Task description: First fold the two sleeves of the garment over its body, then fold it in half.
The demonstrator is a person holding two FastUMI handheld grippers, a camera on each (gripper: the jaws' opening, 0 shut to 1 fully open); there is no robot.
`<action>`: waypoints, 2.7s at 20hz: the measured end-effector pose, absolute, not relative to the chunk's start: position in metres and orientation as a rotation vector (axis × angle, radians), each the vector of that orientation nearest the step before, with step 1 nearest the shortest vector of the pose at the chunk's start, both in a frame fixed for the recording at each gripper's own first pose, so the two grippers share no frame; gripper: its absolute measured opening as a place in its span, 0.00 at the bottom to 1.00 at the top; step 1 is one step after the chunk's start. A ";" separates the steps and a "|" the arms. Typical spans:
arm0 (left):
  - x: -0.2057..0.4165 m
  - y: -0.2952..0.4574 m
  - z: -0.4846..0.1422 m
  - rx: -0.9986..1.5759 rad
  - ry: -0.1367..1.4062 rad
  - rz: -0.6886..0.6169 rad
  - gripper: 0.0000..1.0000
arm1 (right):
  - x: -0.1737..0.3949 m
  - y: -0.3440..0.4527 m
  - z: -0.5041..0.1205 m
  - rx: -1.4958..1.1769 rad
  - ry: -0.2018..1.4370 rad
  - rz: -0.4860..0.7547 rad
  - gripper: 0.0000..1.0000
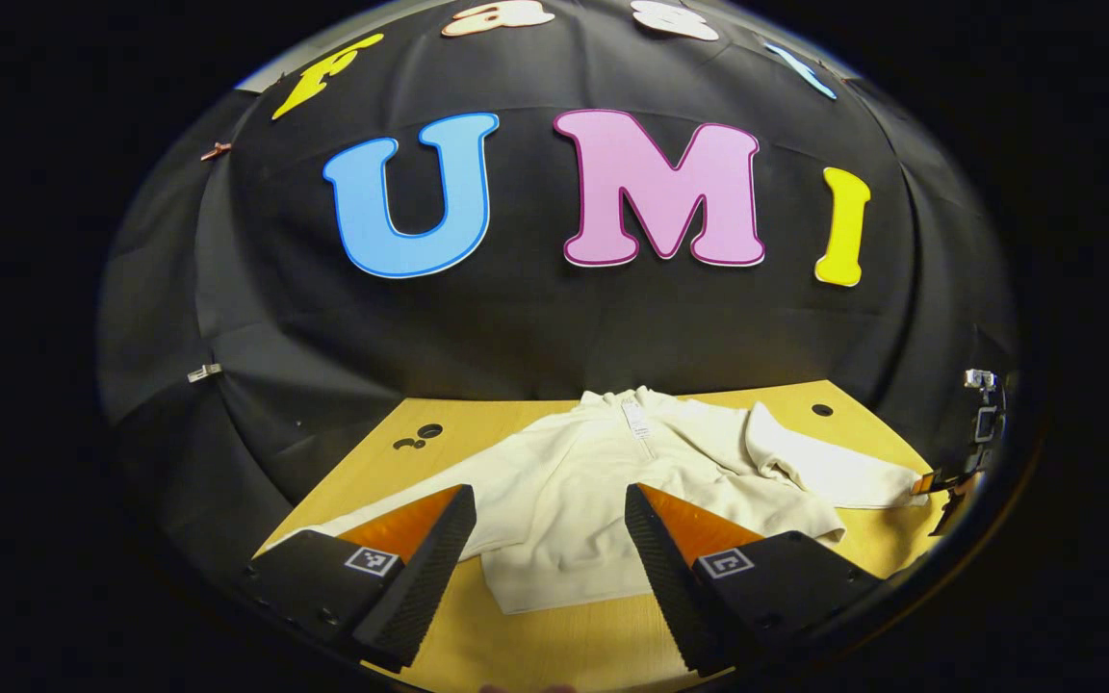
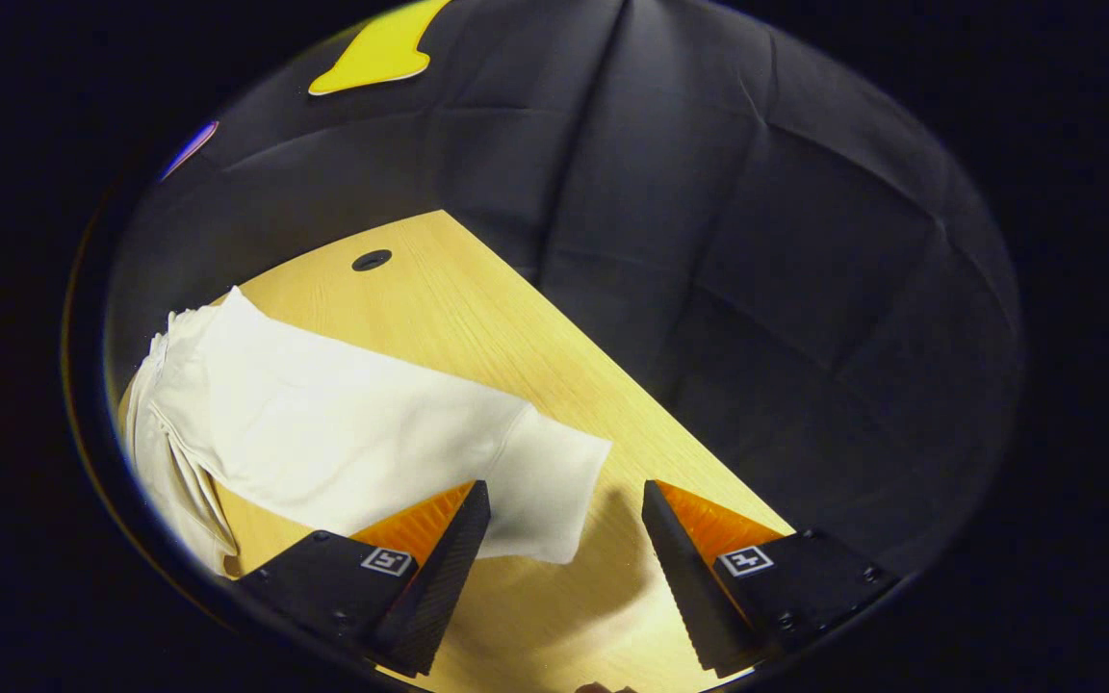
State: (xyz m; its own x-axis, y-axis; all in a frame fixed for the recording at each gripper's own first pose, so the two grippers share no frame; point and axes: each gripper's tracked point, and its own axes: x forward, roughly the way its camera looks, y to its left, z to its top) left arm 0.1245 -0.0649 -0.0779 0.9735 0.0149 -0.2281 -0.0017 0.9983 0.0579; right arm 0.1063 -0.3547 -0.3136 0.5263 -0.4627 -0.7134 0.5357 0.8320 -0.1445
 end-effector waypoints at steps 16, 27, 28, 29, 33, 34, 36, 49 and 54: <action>0.097 -0.027 -0.090 0.055 0.247 0.092 0.99 | 0.120 -0.332 -0.319 0.153 0.859 -0.455 0.07; 0.094 -0.002 -0.095 0.010 0.252 0.151 0.99 | 0.203 -0.294 -0.228 0.045 0.725 -0.312 0.06; 0.093 0.003 -0.095 0.004 0.254 0.161 0.99 | 0.218 -0.280 -0.215 0.033 0.704 -0.283 0.06; 0.091 0.007 -0.096 -0.002 0.257 0.171 0.99 | 0.230 -0.265 -0.204 0.023 0.687 -0.255 0.07; 0.082 0.028 -0.095 -0.030 0.255 0.211 0.99 | 0.277 -0.199 -0.167 -0.013 0.628 -0.129 0.06; 0.080 0.033 -0.094 -0.034 0.257 0.220 0.99 | 0.285 -0.181 -0.159 -0.026 0.619 -0.101 0.07; 0.076 0.045 -0.095 -0.034 0.260 0.232 0.99 | 0.305 -0.146 -0.146 -0.046 0.600 -0.043 0.06; 0.033 0.137 -0.126 -0.068 0.317 0.359 0.99 | 0.359 0.186 -0.128 -0.280 0.490 0.443 0.06; 0.026 0.167 -0.136 -0.094 0.322 0.410 0.99 | 0.340 0.288 -0.166 -0.327 0.527 0.556 0.05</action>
